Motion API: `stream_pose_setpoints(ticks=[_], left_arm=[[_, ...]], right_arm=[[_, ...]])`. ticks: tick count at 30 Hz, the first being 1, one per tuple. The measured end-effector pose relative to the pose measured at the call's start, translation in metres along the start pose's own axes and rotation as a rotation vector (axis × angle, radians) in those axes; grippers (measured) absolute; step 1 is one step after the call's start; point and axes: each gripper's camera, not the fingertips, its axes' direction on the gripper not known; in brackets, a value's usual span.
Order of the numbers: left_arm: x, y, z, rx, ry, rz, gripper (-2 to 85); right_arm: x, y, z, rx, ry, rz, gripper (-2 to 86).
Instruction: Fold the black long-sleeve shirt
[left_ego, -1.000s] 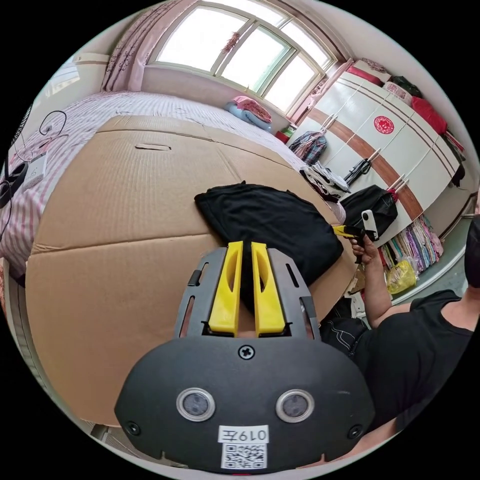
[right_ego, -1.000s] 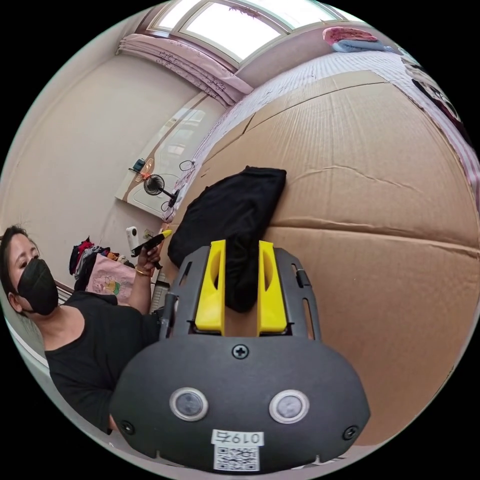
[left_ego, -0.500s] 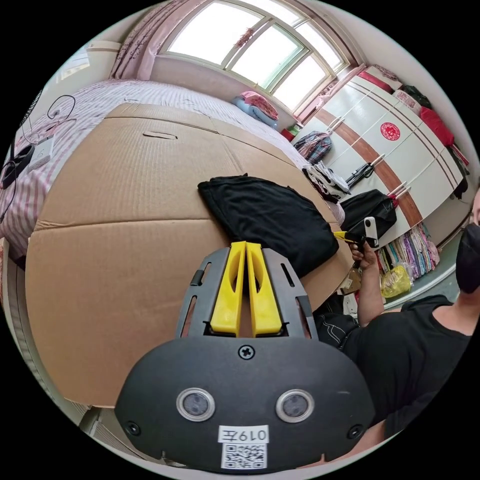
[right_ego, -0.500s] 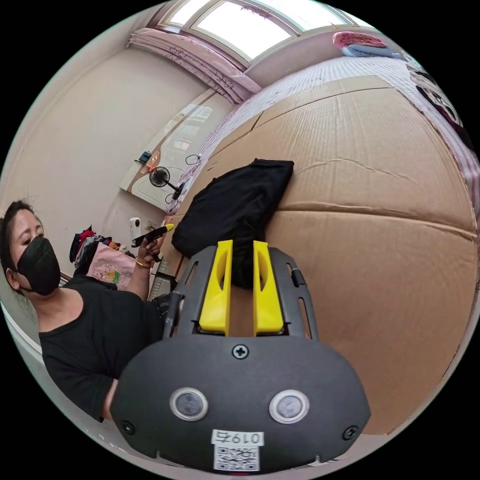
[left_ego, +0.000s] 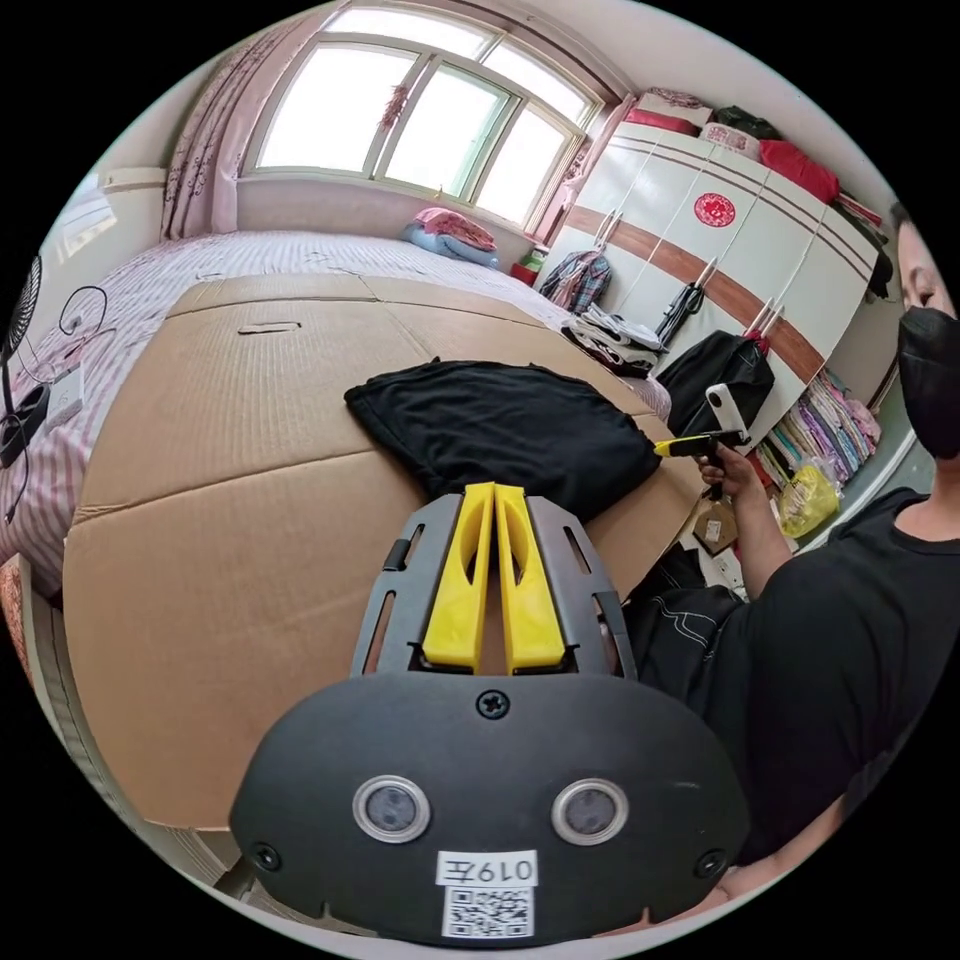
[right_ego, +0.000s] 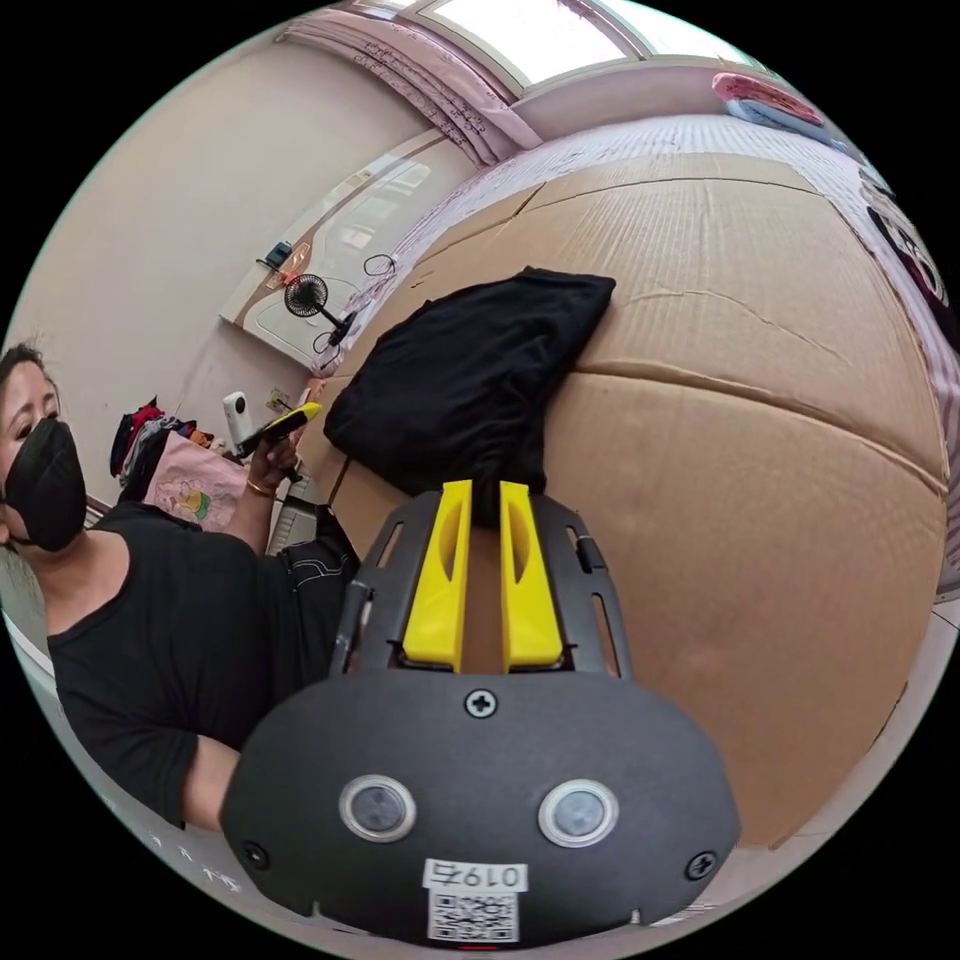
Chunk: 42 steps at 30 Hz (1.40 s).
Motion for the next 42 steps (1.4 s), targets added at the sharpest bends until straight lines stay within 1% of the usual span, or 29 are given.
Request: stream_pose_setpoints(ticks=[2,5,9,13,19,22,27,30,35,42], left_arm=[[-0.006,0.004,-0.006,0.025,-0.007,-0.042,0.8],[-0.018,0.008,-0.010,0.003,0.070,-0.081,1.1],[-0.025,0.013,-0.009,-0.033,0.095,-0.115,1.6],[-0.029,0.017,0.000,-0.053,0.112,-0.135,2.4],[-0.032,0.019,0.002,-0.055,0.150,-0.141,5.6],[-0.037,0.020,0.003,-0.069,0.143,-0.168,6.2],[-0.043,0.025,-0.001,-0.037,0.166,-0.198,5.4],[-0.043,0.024,0.004,-0.054,0.200,-0.190,4.6],[-0.041,0.020,0.014,-0.073,0.172,-0.181,1.9],[-0.048,0.017,-0.001,-0.078,0.148,-0.134,1.1]], right_arm=[[0.001,0.003,-0.004,-0.005,-0.007,-0.008,1.0],[0.003,0.010,-0.020,0.029,-0.024,-0.013,-0.1],[0.007,0.013,-0.021,0.012,-0.027,-0.009,-0.2],[0.009,0.008,-0.009,-0.017,-0.044,-0.012,1.2],[0.020,0.010,-0.009,0.027,-0.103,0.003,5.0],[0.027,0.012,-0.007,0.037,-0.126,0.011,5.2],[0.032,0.015,-0.008,0.051,-0.141,0.003,5.4],[0.037,0.012,-0.002,0.036,-0.148,0.005,5.3],[0.041,0.007,0.007,0.006,-0.131,-0.007,0.5],[0.048,-0.002,-0.005,-0.060,-0.109,-0.075,-0.5]])
